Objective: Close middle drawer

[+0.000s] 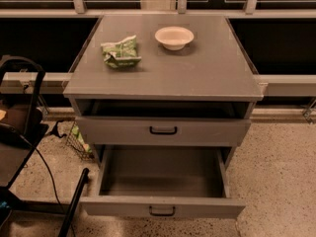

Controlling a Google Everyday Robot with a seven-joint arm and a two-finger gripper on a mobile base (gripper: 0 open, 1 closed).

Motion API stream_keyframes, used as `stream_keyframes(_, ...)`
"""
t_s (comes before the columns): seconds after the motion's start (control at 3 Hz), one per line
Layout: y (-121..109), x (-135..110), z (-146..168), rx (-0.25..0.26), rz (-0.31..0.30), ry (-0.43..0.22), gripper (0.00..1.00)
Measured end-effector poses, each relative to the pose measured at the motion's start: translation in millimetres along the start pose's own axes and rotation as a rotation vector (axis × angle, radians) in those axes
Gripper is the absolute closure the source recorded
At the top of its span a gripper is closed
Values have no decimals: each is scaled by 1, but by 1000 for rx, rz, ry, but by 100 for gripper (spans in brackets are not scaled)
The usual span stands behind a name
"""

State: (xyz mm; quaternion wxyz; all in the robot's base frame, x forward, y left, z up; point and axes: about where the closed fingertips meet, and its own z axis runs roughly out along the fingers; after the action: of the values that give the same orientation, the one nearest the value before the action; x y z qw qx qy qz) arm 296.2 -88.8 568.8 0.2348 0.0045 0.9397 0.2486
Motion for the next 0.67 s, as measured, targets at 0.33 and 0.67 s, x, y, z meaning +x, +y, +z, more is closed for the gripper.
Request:
stream_keyframes(0.33, 9, 37, 34, -32, -19, -10, 100)
stream_keyframes(0.67, 0, 29, 37, -1, -15, -59, 100)
